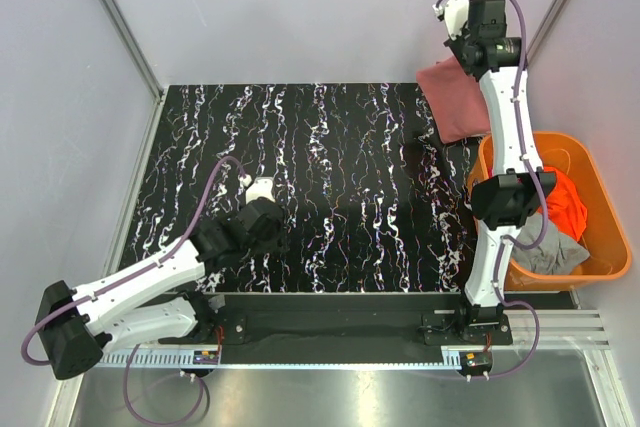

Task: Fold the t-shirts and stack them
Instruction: Neatly place the folded tshirt to the corner

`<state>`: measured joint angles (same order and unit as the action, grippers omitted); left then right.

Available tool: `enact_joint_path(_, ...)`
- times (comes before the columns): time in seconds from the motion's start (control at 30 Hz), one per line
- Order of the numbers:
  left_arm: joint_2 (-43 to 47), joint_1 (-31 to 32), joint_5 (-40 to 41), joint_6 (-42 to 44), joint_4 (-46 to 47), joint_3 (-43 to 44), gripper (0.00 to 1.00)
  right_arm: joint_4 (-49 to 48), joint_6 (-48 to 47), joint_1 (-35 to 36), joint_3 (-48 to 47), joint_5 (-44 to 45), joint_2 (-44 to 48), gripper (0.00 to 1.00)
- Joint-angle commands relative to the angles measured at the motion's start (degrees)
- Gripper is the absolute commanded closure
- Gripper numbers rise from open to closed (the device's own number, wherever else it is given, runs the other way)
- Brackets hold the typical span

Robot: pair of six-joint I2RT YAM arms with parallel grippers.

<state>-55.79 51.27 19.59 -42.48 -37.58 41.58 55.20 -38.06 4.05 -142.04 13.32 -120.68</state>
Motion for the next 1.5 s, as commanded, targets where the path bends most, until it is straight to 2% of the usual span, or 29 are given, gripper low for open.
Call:
enact_joint_path(0.0,-0.5,-0.3,-1.2,0.1,2.4,0.9,0.42,-3.7,-1.1,-1.3,-1.2,-1.5,4.1,1.0)
enact_joint_path(0.57,-0.2,-0.3,-2.5,-1.1,2.1,0.3,0.43,-6.2,1.5,-2.6,-8.2,-5.1,-2.4,1.0)
enact_joint_path(1.07,-1.8,-0.3,-2.5,-1.4,2.0,0.3,0.43,-6.4,0.4,-3.4,-4.7,-4.5,-1.8,1.0)
enact_joint_path(1.47,-3.5,-0.3,-2.7,-0.4,2.3,1.0,0.43,-7.7,2.4,-6.0,-6.5,-6.3,-5.3,1.0)
